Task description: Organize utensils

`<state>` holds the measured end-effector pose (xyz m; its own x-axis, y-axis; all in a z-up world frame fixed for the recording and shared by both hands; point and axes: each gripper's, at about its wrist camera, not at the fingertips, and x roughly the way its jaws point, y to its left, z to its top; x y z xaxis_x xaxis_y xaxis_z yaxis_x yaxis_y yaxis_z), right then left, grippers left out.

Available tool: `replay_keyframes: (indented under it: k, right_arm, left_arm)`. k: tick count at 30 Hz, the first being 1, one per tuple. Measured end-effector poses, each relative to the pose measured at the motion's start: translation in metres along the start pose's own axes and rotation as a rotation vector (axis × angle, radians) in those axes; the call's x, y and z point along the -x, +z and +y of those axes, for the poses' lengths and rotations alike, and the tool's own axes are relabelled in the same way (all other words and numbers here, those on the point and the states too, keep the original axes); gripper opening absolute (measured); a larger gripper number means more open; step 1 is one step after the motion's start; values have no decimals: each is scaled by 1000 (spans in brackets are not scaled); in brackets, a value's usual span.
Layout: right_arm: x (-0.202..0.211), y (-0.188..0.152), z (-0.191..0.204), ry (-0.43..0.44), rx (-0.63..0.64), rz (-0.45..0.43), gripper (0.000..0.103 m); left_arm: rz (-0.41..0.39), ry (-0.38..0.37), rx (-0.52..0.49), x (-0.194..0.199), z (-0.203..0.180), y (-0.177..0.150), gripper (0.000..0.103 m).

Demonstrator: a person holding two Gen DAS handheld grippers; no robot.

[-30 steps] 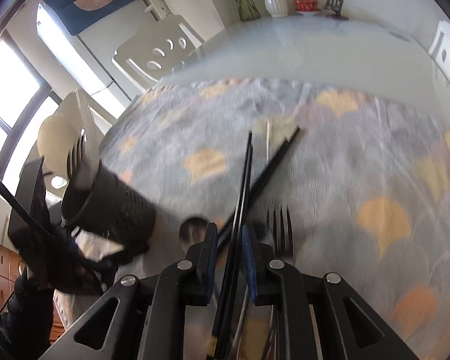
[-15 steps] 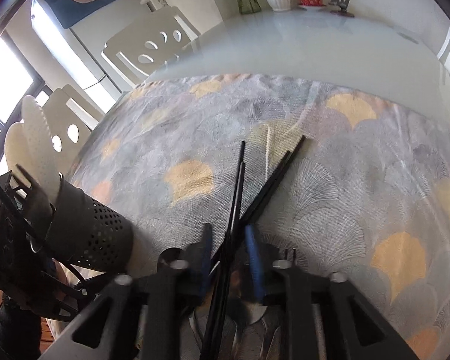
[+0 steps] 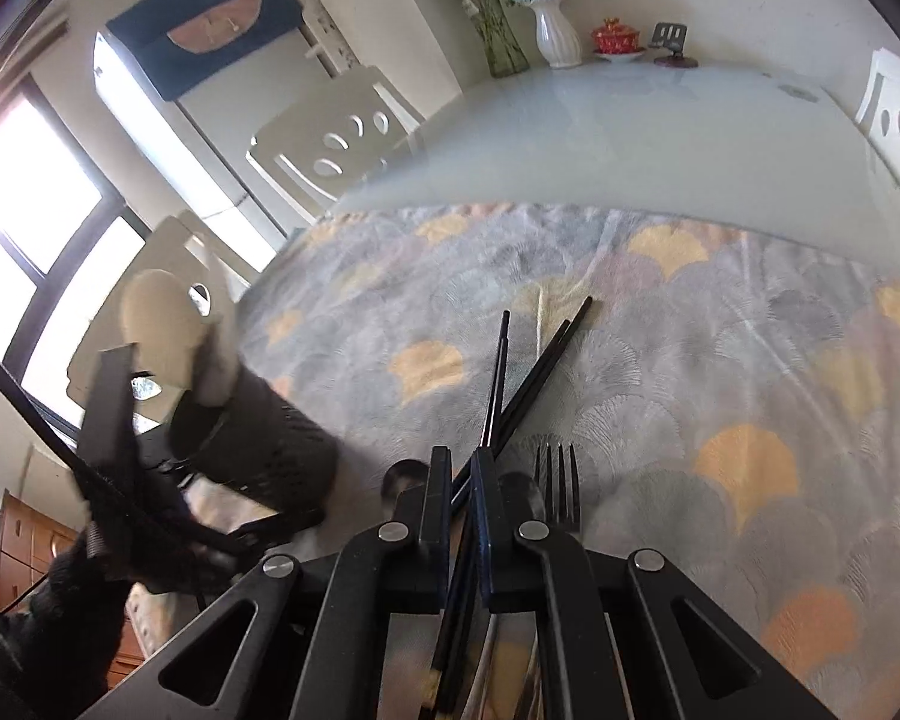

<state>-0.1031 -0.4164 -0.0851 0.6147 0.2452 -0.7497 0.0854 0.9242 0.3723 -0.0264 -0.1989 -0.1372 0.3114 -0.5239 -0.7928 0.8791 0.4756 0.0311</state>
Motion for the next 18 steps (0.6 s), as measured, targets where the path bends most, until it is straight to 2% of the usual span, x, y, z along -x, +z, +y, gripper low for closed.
replay_keyframes:
  k: [5, 7, 9, 11, 14, 18]
  right_arm:
    - [18, -2, 1, 1, -32, 25, 6]
    - [10, -2, -1, -22, -68, 93, 6]
    - [-5, -3, -3, 16, -122, 185, 6]
    - [-16, -6, -1, 37, -144, 239, 6]
    - [-35, -6, 12, -60, -113, 321, 9]
    - [-51, -4, 14, -125, -129, 340, 9]
  left_arm:
    - [0, 5, 0, -1, -5, -1, 76]
    - [1, 2, 3, -1, -2, -1, 76]
    - [1, 5, 2, -3, 1, 0, 76]
    - [1, 4, 2, -4, 0, 0, 76]
    - [3, 0, 9, -4, 3, 0, 76]
    - [4, 1, 12, -3, 10, 0, 76]
